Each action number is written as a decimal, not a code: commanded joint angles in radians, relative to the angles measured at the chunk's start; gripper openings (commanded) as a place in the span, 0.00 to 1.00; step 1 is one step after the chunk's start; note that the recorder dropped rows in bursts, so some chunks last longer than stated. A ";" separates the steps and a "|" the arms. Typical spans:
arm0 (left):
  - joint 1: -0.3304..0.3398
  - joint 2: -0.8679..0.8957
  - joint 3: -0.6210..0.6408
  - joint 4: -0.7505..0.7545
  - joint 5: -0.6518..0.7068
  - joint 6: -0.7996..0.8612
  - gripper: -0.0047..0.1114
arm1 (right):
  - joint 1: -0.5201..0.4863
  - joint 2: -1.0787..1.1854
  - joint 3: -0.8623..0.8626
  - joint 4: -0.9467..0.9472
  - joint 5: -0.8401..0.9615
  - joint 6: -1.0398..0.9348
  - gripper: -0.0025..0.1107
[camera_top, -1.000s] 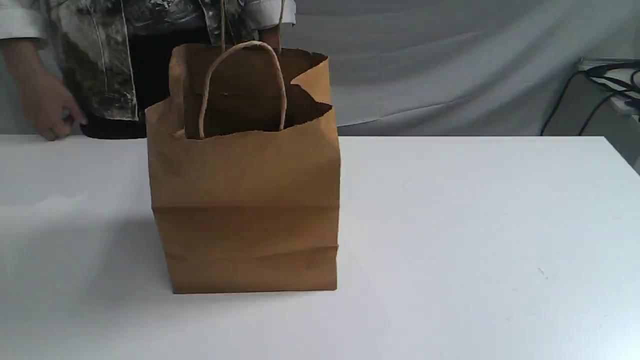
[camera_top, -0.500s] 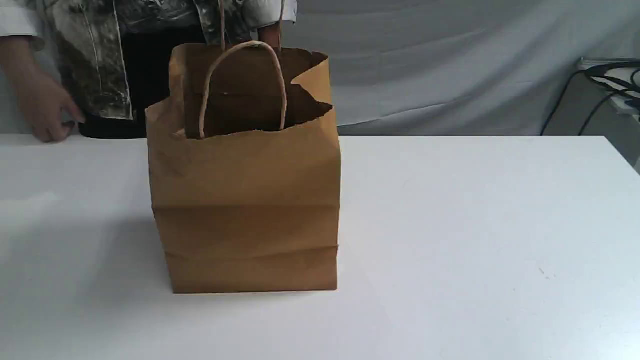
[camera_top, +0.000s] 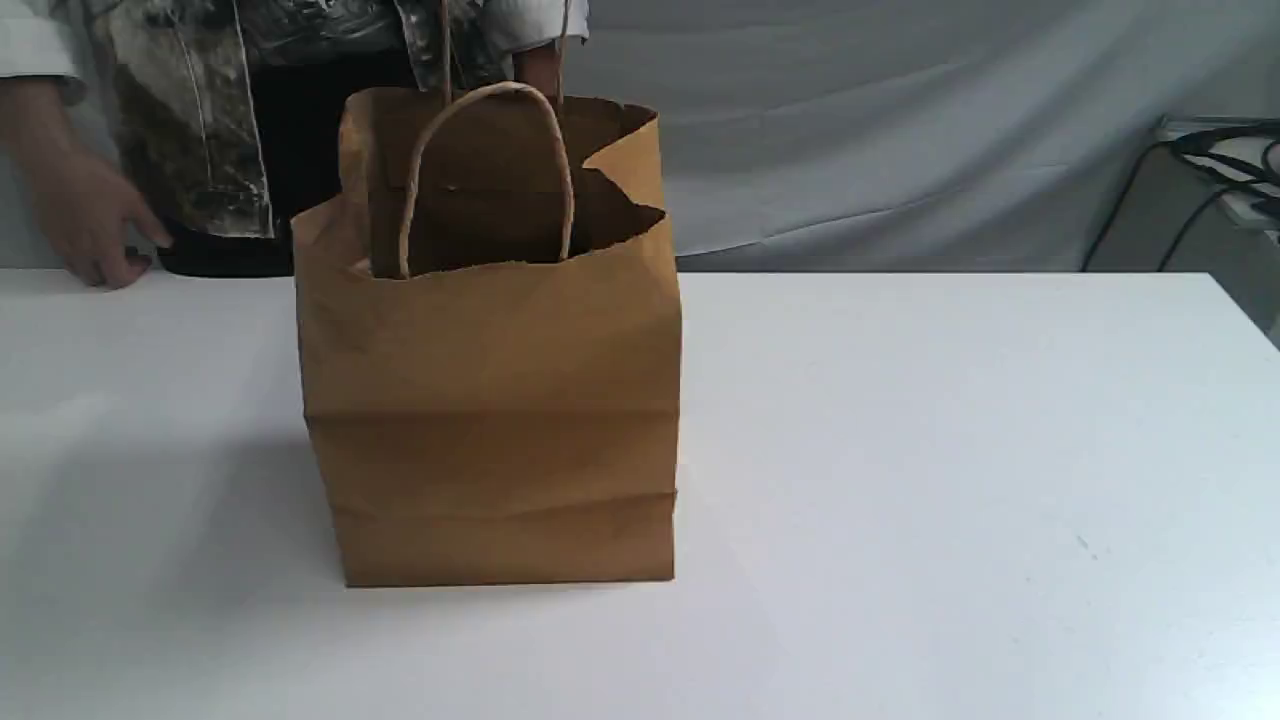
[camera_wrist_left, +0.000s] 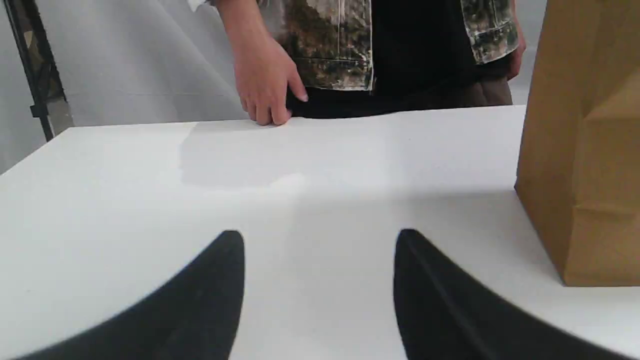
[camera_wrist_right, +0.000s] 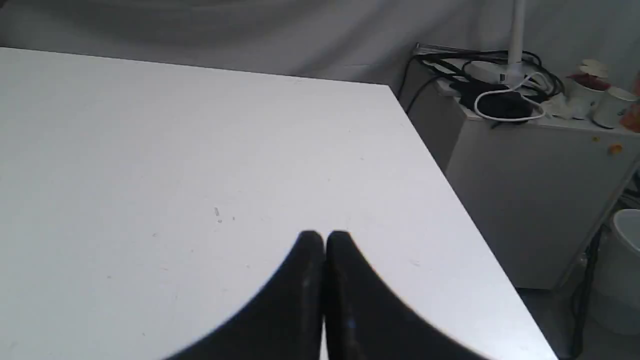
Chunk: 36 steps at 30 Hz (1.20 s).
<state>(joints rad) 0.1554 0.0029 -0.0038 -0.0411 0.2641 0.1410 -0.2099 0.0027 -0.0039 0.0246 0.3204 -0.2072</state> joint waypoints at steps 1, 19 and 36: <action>0.004 -0.003 0.004 0.000 -0.001 -0.009 0.45 | 0.030 -0.003 0.004 -0.025 0.006 0.006 0.02; 0.004 -0.003 0.004 0.000 -0.001 -0.009 0.45 | 0.035 -0.003 0.004 -0.007 0.006 0.006 0.02; 0.004 -0.003 0.004 0.000 -0.001 -0.009 0.45 | 0.035 -0.003 0.004 -0.007 0.006 0.006 0.02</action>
<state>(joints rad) 0.1554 0.0029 -0.0038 -0.0411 0.2641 0.1410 -0.1804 0.0027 -0.0039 0.0156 0.3245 -0.2072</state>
